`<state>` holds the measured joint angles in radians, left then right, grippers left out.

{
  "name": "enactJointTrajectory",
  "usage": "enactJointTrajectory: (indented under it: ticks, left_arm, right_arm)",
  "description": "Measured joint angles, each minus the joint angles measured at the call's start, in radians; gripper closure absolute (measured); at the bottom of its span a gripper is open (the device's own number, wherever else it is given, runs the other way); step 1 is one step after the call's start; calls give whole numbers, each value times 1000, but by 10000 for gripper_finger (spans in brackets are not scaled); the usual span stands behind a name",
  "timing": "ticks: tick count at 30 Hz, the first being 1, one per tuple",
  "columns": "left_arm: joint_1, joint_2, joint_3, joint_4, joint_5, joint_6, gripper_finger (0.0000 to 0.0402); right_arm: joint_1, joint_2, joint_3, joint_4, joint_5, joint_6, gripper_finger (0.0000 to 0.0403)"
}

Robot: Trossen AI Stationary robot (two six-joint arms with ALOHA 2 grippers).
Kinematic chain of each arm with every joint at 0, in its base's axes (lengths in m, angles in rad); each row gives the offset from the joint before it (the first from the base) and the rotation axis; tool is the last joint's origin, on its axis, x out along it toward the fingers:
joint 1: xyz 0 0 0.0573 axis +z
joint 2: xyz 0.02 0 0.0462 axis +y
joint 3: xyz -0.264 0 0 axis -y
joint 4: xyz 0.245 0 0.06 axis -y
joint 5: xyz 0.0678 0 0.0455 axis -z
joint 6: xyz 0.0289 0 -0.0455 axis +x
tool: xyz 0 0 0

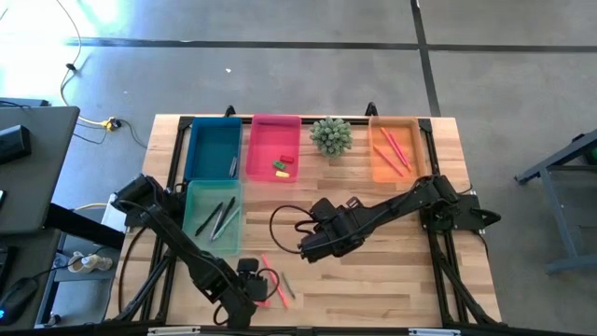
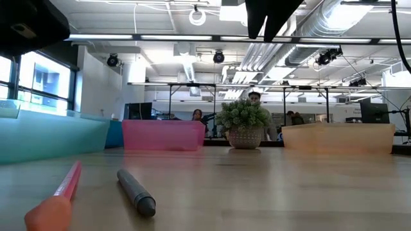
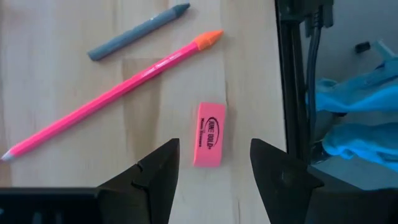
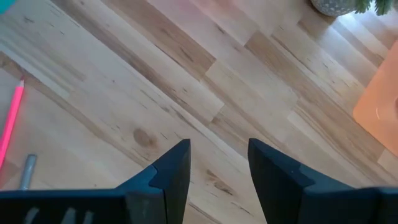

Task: Sort crayons/erasers/pens/pencils in bins
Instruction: Put the pink eraser into the pink bin

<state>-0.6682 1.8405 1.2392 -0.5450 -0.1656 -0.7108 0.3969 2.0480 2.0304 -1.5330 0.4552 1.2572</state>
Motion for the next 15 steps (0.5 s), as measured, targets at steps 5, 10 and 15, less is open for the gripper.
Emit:
enactJointTrajectory:
  ticks: [5, 10, 15]
  left_arm:
    - [3, 29, 0, 17, 1, 42, 217]
    - [6, 50, 0, 28, 4, 42, 217]
    - [6, 80, 0, 41, 14, 42, 217]
  right_arm:
    - [0, 0, 0, 2, 0, 0, 249]
    - [0, 0, 0, 6, 0, 2, 249]
    - [0, 0, 0, 8, 4, 3, 249]
